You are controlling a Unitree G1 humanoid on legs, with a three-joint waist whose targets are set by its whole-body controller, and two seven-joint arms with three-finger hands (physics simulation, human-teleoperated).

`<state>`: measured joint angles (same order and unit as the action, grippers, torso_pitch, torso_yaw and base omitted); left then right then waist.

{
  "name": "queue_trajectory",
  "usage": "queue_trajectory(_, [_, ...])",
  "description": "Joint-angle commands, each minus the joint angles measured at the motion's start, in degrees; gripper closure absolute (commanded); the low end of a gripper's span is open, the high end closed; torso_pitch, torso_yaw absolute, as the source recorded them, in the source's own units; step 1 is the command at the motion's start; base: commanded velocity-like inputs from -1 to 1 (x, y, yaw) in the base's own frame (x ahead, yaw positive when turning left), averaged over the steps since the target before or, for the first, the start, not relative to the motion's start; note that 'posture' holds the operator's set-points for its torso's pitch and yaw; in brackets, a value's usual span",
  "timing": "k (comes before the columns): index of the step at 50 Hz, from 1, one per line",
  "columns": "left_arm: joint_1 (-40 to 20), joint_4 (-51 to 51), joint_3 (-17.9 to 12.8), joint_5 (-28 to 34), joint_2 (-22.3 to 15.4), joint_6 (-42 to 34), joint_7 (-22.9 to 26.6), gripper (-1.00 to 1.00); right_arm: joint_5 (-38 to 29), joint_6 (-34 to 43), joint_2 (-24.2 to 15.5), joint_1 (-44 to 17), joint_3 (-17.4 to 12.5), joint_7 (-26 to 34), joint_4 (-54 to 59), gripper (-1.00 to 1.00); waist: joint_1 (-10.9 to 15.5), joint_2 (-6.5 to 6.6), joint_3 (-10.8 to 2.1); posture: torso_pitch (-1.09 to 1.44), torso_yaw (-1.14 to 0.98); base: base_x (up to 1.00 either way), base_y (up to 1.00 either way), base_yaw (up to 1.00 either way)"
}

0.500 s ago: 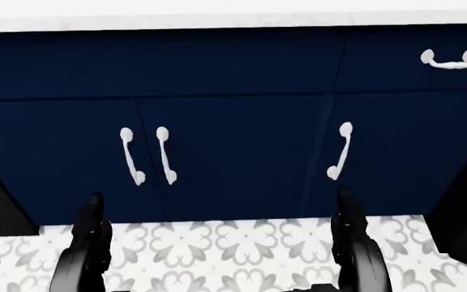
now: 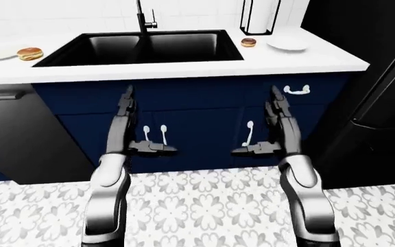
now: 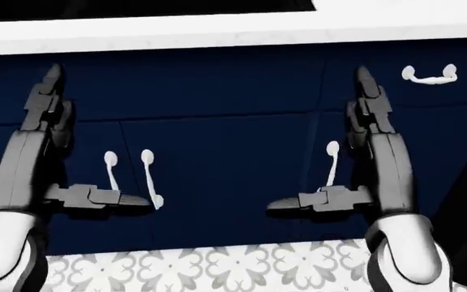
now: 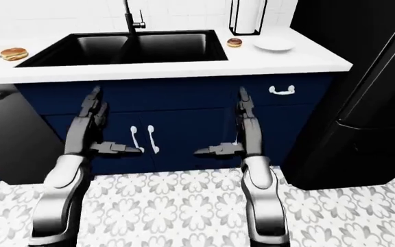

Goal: Place the pastries on the plates.

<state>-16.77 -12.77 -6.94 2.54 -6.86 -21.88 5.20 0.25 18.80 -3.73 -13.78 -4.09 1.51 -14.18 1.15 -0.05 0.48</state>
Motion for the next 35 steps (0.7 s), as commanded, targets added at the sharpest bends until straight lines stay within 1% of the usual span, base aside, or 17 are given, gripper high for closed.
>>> queue_trajectory(1, [-3.6, -0.6, -0.1, -0.7, -0.8, 1.2, 0.0, -1.0, 0.7, 1.2, -1.3, -3.8, -1.6, -0.7, -3.4, -1.0, -0.1, -0.58, -0.69, 0.0, 0.0, 0.16, -0.23, 0.0])
queue_trajectory(2, [-4.0, -0.4, -0.2, -0.8, -0.9, 1.1, -0.1, -1.0, 0.9, 1.9, -1.6, -4.4, -1.7, -0.9, -3.7, -1.0, 0.0, -1.74, -0.42, 0.0, 0.0, 0.2, -0.23, 0.0])
queue_trajectory(3, [-5.5, 0.3, -0.1, -0.8, -1.4, 0.8, -0.1, -1.0, 1.4, 3.3, -2.0, -6.2, -2.3, -1.2, -4.1, -1.0, 0.0, -3.65, -0.74, 0.0, 0.0, 0.23, -0.23, 0.0])
queue_trajectory(5, [-7.7, 1.1, -0.1, -0.9, -2.0, -0.1, -0.1, -1.0, 1.7, 4.1, -2.6, -7.6, -2.4, -1.3, -4.8, -1.0, -0.5, -2.89, 0.35, 0.0, 0.0, 0.22, -0.23, 0.0])
queue_trajectory(6, [-8.8, 1.0, -0.1, -0.7, -2.5, -0.8, 0.2, -1.0, 2.1, 4.6, -2.9, -8.6, -2.8, -1.6, -4.9, -1.0, -0.2, -3.06, 0.6, 0.0, 0.0, 0.23, -0.23, 0.0])
queue_trajectory(14, [-19.2, 1.8, -1.1, -0.8, -6.4, -6.3, 0.9, -1.0, 3.6, 8.5, -5.6, -17.3, -3.4, -2.9, -4.6, -1.0, -0.6, 0.82, 1.3, 0.0, 0.0, 0.28, -0.21, 0.0])
queue_trajectory(16, [-21.3, 2.0, -1.3, -0.8, -7.1, -7.2, 1.3, -1.0, 4.2, 10.8, -6.6, -19.5, -3.8, -2.9, -5.7, -1.0, -0.9, 2.46, 1.16, 0.0, 0.0, 0.31, -0.2, 0.0])
queue_trajectory(18, [-22.4, 2.4, -1.5, -0.7, -7.9, -7.3, 1.8, -1.0, 4.4, 10.8, -7.0, -20.2, -3.8, -2.9, -5.5, -1.0, -1.1, 5.27, 0.11, 0.0, 0.0, 0.3, -0.09, 0.0])
queue_trajectory(19, [-22.9, 2.6, -1.8, -0.5, -8.5, -7.5, 1.9, -1.0, 4.3, 10.6, -7.2, -20.5, -3.6, -2.8, -5.4, -1.0, -0.5, 2.73, 0.62, 0.0, 0.0, 0.3, -0.03, 0.0])
queue_trajectory(21, [-23.5, 1.9, -2.2, -0.6, -9.1, -8.4, 2.1, -1.0, 4.3, 10.5, -7.5, -21.4, -3.8, -2.8, -5.0, -1.0, -0.7, 3.52, 0.74, 0.0, 0.0, 0.34, -0.03, 0.0])
queue_trajectory(22, [-23.7, 1.7, -2.5, -0.6, -9.4, -8.6, 2.0, -1.0, 4.2, 10.5, -7.7, -21.8, -3.9, -2.8, -4.8, -1.0, -0.5, 3.28, 0.69, 0.0, 0.0, 0.41, -0.03, 0.0])
queue_trajectory(27, [-24.8, 1.5, -3.1, -0.8, -10.8, -9.2, 2.1, -1.0, 4.4, 11.4, -8.0, -22.8, -3.9, -2.8, -5.3, -1.0, 0.2, 0.34, 1.21, 0.0, 0.0, 0.45, -0.1, 0.0])
queue_trajectory(29, [-24.6, 1.4, -3.0, -0.9, -10.8, -9.0, 2.1, -1.0, 4.3, 11.6, -8.1, -23.0, -3.7, -2.8, -5.4, -1.0, 0.2, 0.49, 0.73, 0.0, 0.0, 0.48, -0.32, 0.0])
queue_trajectory(31, [-24.9, 1.4, -3.2, -1.1, -10.9, -9.1, 2.0, -1.0, 4.7, 12.1, -8.1, -23.6, -4.0, -3.1, -5.5, -1.0, 0.4, -1.17, 0.19, 0.0, 0.0, 0.48, -0.41, 0.0])
queue_trajectory(33, [-24.8, 1.1, -3.2, -1.1, -11.0, -9.1, 1.9, -1.0, 4.8, 12.2, -8.3, -24.1, -4.1, -3.2, -5.4, -1.0, 0.5, -3.72, -0.07, 0.0, 0.0, 0.49, -0.44, 0.0])
queue_trajectory(34, [-24.4, 0.6, -3.2, -1.1, -11.0, -9.2, 1.9, -1.0, 4.7, 12.1, -8.4, -24.2, -4.0, -3.2, -5.3, -1.0, -0.2, -2.19, 0.2, 0.0, 0.0, 0.49, -0.43, 0.0])
queue_trajectory(35, [-24.2, 0.3, -3.4, -1.2, -11.0, -9.3, 1.9, -1.0, 4.6, 12.1, -8.5, -24.2, -4.0, -3.3, -5.2, -1.0, 0.0, -3.18, 0.84, 0.0, 0.0, 0.49, -0.44, 0.0])
